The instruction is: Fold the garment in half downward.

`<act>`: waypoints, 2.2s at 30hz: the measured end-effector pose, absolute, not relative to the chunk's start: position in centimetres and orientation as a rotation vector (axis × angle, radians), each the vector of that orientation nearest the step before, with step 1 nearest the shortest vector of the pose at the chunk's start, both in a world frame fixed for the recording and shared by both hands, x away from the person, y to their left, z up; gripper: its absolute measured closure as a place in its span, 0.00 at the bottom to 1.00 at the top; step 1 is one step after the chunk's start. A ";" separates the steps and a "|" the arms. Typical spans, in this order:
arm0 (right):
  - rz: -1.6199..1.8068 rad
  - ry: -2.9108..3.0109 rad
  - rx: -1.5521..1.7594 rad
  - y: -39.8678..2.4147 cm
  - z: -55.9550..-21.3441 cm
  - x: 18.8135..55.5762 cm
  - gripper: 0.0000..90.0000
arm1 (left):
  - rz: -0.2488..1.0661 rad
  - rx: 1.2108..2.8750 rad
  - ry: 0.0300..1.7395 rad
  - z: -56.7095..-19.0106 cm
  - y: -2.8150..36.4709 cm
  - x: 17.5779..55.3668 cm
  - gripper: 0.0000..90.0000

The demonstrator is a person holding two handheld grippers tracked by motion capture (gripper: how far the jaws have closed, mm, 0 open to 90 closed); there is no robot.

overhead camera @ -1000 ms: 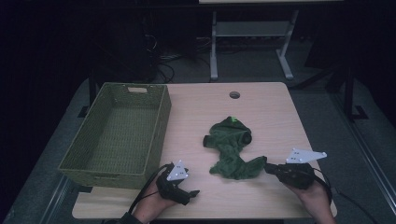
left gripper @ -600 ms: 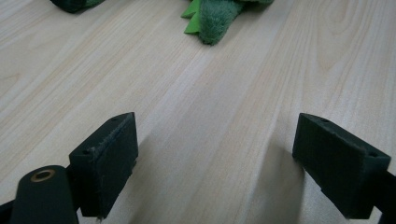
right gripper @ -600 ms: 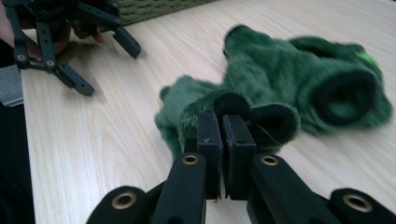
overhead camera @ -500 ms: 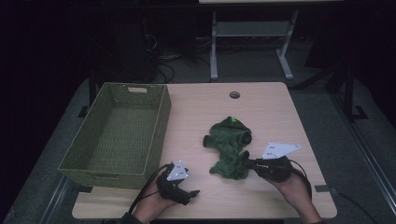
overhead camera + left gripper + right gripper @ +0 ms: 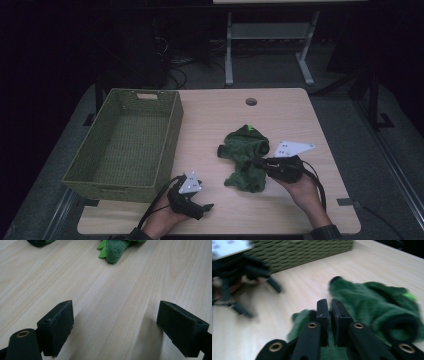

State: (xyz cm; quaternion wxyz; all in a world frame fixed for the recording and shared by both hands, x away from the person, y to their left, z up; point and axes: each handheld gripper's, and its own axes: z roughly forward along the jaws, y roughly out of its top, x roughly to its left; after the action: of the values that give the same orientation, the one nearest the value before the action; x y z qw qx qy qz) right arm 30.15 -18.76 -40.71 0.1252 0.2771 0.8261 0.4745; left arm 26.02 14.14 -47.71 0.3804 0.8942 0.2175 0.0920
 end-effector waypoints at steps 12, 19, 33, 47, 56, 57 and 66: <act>1.336 2.506 0.850 -17.0 -42.8 31.8 1.00 | 0.233 2.286 0.553 -47.7 14.1 26.0 0.15; 1.247 2.608 0.844 -15.0 -45.0 31.7 1.00 | 0.230 2.284 0.556 -47.7 14.1 26.0 0.15; 1.220 2.586 0.879 -15.1 -46.6 31.1 1.00 | 0.233 2.283 0.557 -47.8 13.8 26.1 0.14; 1.361 2.407 0.981 -18.2 -42.8 31.7 0.69 | 0.173 2.293 0.612 -46.5 12.5 27.9 0.16; 1.341 2.333 1.068 -20.6 -41.6 33.3 0.66 | 0.215 2.209 0.675 -44.0 12.0 30.2 0.28; 1.332 2.329 1.074 -20.7 -41.6 33.5 0.66 | 0.224 2.208 0.676 -43.7 11.9 30.6 0.29; 1.314 2.266 1.171 -21.9 -41.0 36.1 0.66 | 0.326 2.170 0.720 -41.3 10.6 34.7 0.40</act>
State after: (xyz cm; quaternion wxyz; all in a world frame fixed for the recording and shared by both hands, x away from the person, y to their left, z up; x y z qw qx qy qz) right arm 36.11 -21.92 -40.96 0.1357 0.4043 0.7824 0.4537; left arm 34.69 10.57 -41.31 0.4044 0.8594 0.2851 0.1291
